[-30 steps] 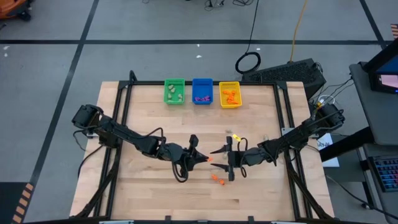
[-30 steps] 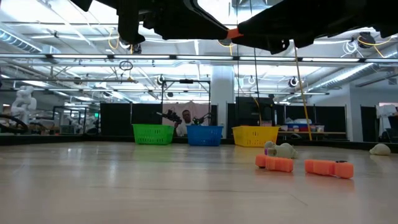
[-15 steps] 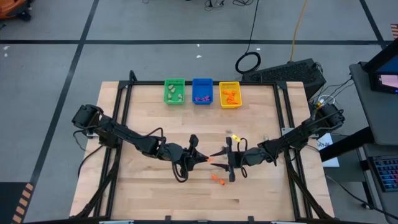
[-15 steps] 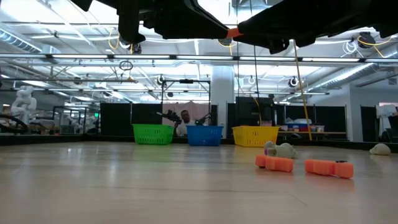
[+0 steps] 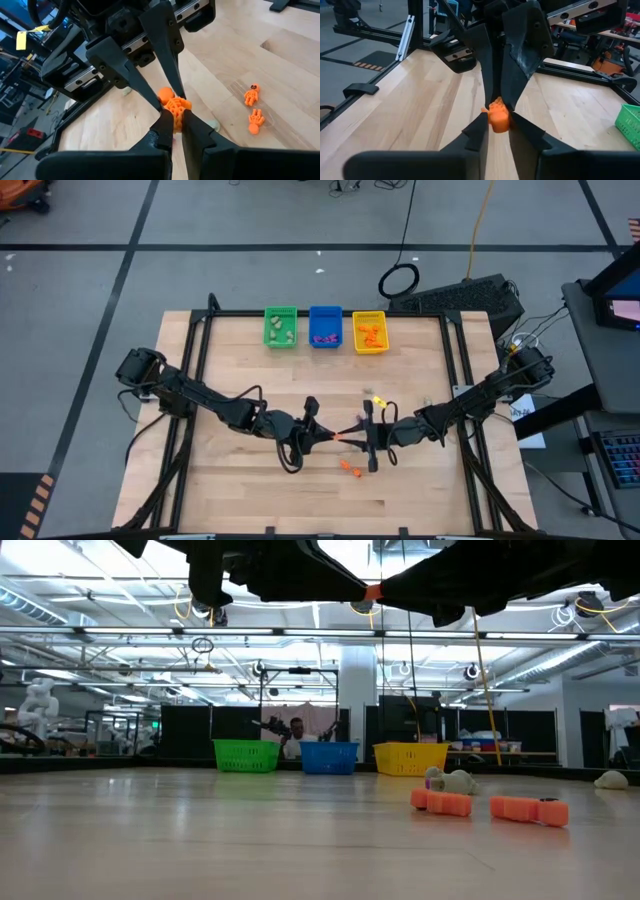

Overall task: Sort Halloween decoration
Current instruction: Put the orange skeleton toy into the yellow bin

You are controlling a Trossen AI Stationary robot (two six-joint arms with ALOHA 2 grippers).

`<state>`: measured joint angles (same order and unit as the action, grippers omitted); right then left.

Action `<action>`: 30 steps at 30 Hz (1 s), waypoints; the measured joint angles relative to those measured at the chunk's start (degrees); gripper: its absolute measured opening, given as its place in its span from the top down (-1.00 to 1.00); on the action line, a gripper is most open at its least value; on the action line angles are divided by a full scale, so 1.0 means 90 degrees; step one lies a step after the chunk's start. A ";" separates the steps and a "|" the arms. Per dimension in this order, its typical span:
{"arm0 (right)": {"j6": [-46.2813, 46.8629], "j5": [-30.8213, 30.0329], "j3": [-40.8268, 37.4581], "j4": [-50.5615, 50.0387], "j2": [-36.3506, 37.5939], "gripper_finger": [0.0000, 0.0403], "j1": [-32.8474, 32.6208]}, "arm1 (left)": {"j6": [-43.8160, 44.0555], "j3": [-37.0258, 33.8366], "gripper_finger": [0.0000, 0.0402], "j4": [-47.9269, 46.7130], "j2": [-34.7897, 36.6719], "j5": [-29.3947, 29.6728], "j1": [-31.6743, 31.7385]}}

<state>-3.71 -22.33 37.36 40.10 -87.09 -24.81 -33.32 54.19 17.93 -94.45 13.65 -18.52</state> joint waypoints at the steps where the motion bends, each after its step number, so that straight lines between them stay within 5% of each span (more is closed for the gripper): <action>1: -0.0004 -0.0001 0.0000 0.0000 0.0000 0.73 0.0000 | 0.0002 0.0000 0.91 -0.0001 0.0000 0.0000 0.0000; 15: -0.0021 -0.0007 0.0000 -0.0002 0.0000 0.87 0.0002 | 0.0692 -0.0002 0.85 -0.0026 0.0000 0.0003 0.0000; 26: -0.0004 -0.0018 0.0000 -0.0002 0.0000 0.87 0.0002 | 0.1653 -0.0002 -0.16 -0.0058 -0.0002 0.0007 -0.0039; 30: 0.0001 -0.0027 0.0000 -0.0012 0.0039 0.87 0.0002 | 0.2201 -0.0010 -0.36 -0.0345 0.0132 0.0136 -0.0075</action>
<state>-3.70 -22.57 37.36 39.99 -86.74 -24.80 -13.51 54.11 14.83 -93.26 14.87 -19.20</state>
